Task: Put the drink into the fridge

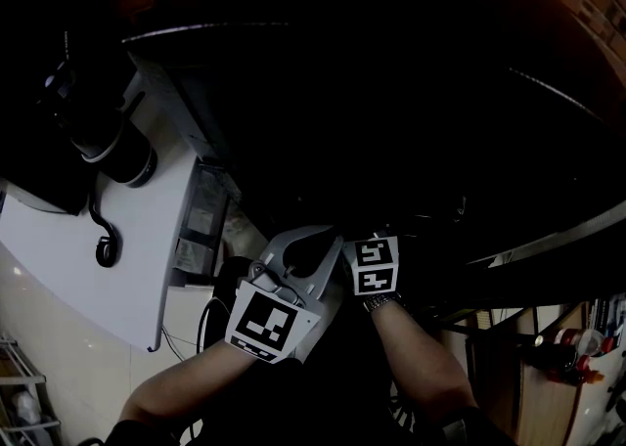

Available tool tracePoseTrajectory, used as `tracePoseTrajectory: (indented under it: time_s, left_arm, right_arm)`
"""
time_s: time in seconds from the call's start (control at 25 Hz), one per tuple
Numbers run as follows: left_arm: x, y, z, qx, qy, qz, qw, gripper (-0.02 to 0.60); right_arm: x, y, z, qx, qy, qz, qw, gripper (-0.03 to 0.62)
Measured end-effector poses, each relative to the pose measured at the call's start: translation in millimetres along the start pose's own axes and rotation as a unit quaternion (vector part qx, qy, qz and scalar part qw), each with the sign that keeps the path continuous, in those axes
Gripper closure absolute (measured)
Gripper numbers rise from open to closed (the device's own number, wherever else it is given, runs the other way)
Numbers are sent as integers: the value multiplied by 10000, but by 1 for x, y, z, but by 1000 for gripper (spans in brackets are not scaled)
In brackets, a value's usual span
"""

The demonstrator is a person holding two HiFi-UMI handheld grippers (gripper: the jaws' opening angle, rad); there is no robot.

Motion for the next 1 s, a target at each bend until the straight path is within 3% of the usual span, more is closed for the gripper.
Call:
tracePoseTrajectory:
  time_s: [0.44, 0.68, 1.0]
  left_arm:
    - [-17, -18, 10, -281, 5, -12, 9996, 577]
    - [-34, -33, 19, -484, -60, 228, 9985, 577]
    - [-92, -53, 13, -634, 443, -105, 9969, 577]
  right_arm:
    - [9, 5, 63, -73, 161, -24, 9998, 255]
    - [18, -5, 122, -326, 211, 79, 9992, 279]
    - [-2, -32, 214, -854, 786, 100, 9932, 301]
Point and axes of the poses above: the fingertips, and each gripper's own axes: z backward along the fingers, x to its left, y out of its underside, the point moved 3 cm from there along z, backward along the fingers, and after that the axes turned 1 degree about y, right-handed, at the moved point
